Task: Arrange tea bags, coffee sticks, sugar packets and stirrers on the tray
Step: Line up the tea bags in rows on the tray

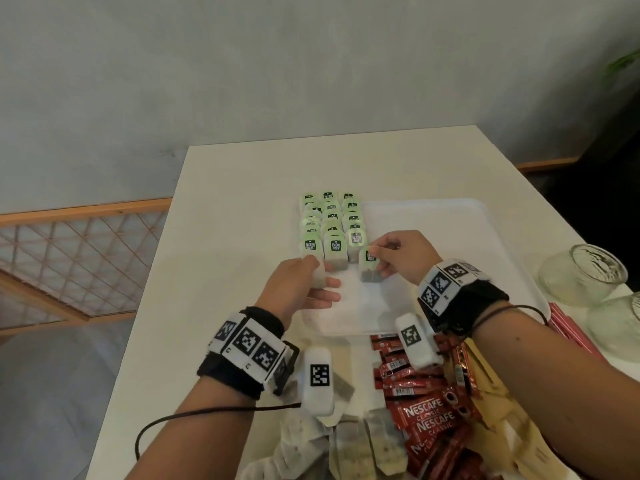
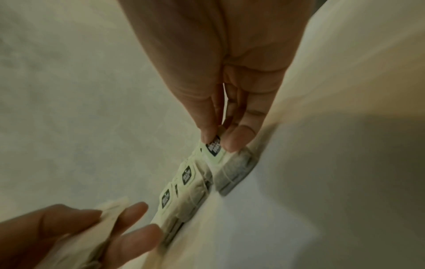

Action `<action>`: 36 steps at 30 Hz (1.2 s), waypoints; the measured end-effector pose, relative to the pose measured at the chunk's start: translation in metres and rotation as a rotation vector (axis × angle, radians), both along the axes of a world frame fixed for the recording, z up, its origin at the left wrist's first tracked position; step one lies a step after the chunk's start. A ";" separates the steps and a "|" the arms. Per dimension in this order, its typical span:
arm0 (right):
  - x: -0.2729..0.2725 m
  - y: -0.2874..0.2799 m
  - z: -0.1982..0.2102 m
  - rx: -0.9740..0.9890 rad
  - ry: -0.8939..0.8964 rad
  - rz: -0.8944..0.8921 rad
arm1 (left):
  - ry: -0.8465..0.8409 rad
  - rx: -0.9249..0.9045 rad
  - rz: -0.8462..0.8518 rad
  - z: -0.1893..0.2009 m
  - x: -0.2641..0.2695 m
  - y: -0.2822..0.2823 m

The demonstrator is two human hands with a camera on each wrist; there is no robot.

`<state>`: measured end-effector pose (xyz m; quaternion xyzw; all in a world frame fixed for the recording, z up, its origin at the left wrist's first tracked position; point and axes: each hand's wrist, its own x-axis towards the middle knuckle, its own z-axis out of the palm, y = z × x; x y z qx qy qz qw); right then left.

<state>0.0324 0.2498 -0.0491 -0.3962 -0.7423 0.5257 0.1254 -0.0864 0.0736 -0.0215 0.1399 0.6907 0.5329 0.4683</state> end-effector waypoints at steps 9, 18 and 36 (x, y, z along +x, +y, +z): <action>-0.028 0.005 0.006 0.019 0.043 0.028 | 0.198 -0.021 0.059 -0.011 -0.010 -0.008; -0.018 0.002 0.014 0.120 0.015 -0.019 | 0.301 0.046 0.052 -0.008 0.000 -0.013; 0.003 -0.054 0.047 0.117 0.158 0.047 | 1.078 -0.061 0.019 0.017 0.043 -0.005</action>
